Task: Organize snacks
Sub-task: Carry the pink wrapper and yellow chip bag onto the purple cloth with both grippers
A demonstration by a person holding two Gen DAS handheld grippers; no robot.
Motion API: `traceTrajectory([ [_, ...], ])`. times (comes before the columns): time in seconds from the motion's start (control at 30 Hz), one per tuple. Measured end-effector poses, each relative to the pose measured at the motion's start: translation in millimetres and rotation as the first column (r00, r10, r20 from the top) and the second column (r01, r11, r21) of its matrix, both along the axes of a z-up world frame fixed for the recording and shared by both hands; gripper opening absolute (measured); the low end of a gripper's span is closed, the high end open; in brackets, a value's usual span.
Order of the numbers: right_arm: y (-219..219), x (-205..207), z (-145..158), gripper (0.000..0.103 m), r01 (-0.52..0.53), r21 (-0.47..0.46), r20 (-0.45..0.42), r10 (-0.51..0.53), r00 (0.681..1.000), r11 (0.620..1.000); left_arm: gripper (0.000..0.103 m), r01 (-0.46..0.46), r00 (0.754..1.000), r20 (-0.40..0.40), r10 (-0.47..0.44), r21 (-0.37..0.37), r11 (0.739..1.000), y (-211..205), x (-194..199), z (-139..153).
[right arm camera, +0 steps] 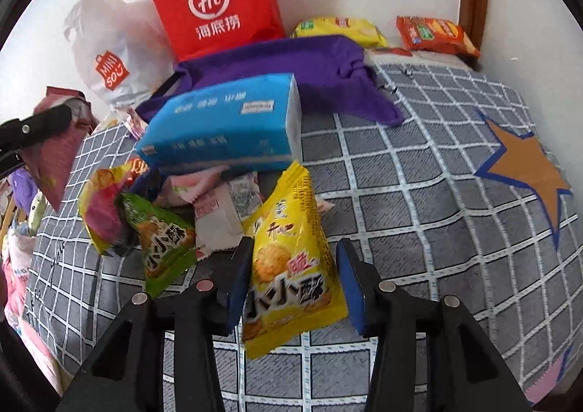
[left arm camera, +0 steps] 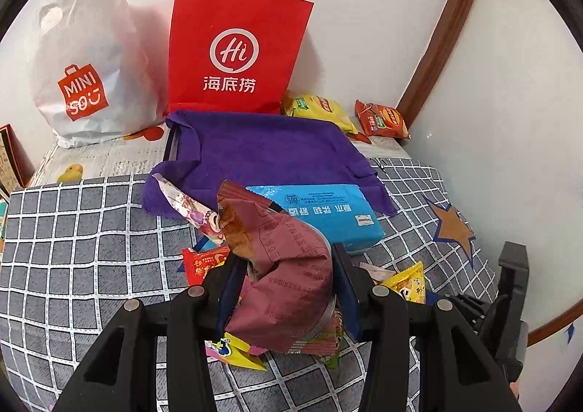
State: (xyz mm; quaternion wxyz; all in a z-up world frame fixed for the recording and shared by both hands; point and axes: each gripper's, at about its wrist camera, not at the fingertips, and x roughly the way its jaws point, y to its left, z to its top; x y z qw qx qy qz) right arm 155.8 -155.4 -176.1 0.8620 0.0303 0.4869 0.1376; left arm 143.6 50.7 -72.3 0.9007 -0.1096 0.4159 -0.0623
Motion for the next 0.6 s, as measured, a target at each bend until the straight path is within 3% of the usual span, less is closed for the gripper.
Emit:
traceTrajectory([
  [0.07, -1, -2, 4, 0.041, 0.000, 0.004, 0.009, 0.000, 1.000, 1.000, 0.044, 0.001, 1.000, 0.000, -0.001, 0.005, 1.000, 0, 0, 0],
  [0.33, 2, -1, 56, 0.041, 0.001, -0.002, 0.130, 0.000, 0.991, 1.000, 0.044, 0.014, 1.000, 0.023, -0.014, 0.006, 1.000, -3, 6, 12],
  [0.6, 9, 29, 113, 0.041, 0.018, -0.014, 0.234, -0.014, 0.972, 1.000, 0.044, 0.034, 0.998, 0.047, -0.035, 0.026, 0.999, -11, 23, 39],
])
